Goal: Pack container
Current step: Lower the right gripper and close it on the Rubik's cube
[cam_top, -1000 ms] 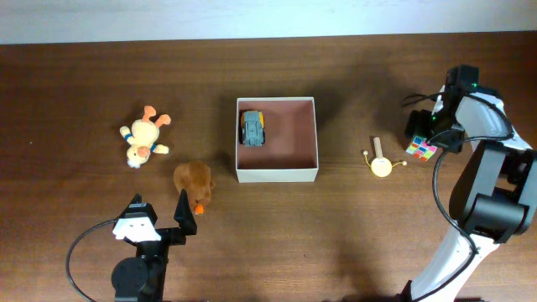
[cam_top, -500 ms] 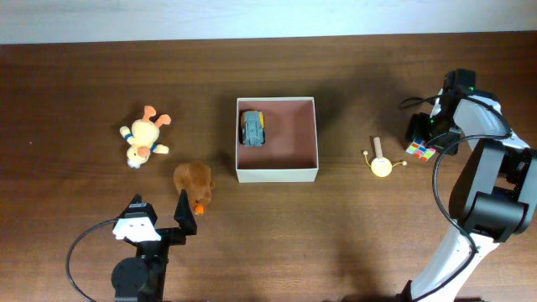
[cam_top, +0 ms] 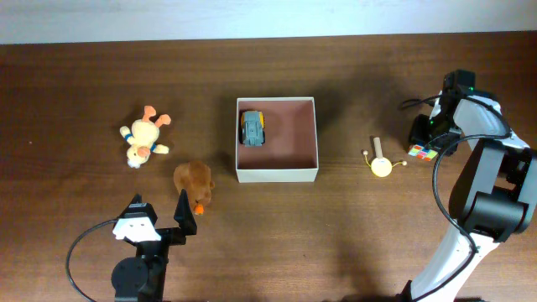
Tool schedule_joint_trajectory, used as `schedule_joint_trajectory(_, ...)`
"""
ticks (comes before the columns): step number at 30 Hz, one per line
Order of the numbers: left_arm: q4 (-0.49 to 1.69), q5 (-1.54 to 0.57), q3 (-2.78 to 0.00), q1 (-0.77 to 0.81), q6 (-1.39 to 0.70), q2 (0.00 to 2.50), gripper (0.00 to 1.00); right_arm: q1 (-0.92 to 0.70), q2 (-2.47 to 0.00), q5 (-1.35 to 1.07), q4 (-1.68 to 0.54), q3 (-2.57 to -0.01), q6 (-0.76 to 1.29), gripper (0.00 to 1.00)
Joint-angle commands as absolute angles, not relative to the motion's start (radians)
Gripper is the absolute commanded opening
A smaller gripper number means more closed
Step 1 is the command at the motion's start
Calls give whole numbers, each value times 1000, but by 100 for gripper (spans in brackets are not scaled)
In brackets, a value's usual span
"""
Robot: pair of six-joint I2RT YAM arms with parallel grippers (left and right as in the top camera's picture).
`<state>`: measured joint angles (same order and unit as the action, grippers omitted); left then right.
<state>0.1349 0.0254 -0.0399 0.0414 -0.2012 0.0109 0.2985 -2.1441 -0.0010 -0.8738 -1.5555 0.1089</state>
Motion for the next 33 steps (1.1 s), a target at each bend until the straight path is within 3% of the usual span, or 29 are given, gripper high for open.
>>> schedule_joint_trajectory(1,134,14,-35,36,-182,6,99,295,-2153,-10,-892,-1557,112,61)
schedule_joint_trajectory(17,134,14,-34,36,-182,6,99,284,-2153,-143,-1206,-1903,43,61)
schedule_joint_trajectory(22,134,14,-35,36,-182,6,99,281,-2154,-93,-1216,-1915,-53,68)
schedule_joint_trajectory(33,134,14,-34,36,-182,6,99,281,-2156,-19,-1171,-1853,-44,68)
